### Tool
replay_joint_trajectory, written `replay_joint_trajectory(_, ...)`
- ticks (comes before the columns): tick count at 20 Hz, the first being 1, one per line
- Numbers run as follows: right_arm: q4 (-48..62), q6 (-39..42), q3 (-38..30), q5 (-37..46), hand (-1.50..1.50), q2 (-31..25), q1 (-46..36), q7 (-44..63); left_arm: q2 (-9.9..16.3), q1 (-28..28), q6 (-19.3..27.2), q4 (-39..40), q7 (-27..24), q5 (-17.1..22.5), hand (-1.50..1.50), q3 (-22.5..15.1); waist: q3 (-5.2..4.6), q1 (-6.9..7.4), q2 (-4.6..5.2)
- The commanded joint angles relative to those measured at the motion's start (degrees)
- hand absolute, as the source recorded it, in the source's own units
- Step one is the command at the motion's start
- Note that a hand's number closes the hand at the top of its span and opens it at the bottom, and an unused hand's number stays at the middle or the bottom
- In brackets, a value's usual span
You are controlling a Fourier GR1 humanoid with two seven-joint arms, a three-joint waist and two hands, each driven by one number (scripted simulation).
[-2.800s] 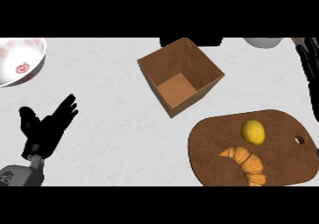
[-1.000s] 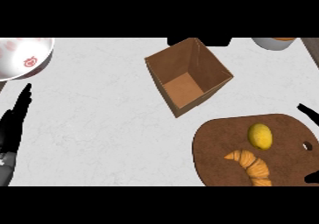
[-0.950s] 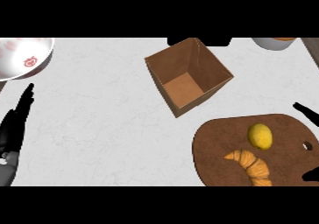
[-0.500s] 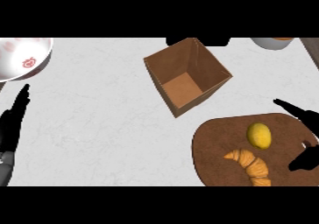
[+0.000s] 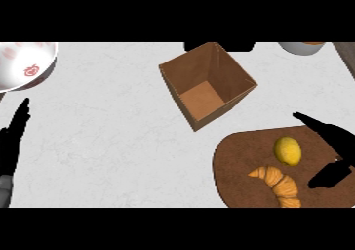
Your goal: Pick the lemon from the cutting board and place it in the cardboard box
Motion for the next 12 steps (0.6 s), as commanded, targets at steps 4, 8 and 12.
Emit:
replay_joint_trajectory(4,4.4,3.4,-3.3,1.7,-1.5,2.9,-2.5,-6.3,-3.3,-2.0,0.1,-1.3,3.1,-3.7,0.0,0.6,0.01,0.01,0.05)
replay_joint_trajectory(8,-4.1,2.6,-2.7,3.6,-1.5,6.9,0.6,-3.2,-3.0,0.2,-1.9,-2.4,0.8,-4.0,0.0,3.1,0.0,-0.06,-0.02)
replay_joint_trajectory(12,-9.0,7.4,-3.5,3.0,-1.5,8.7,-0.5,2.1,-5.2,0.8,-2.1,1.7,-3.6,-4.9,0.0,4.2,-0.02,-0.09,0.0)
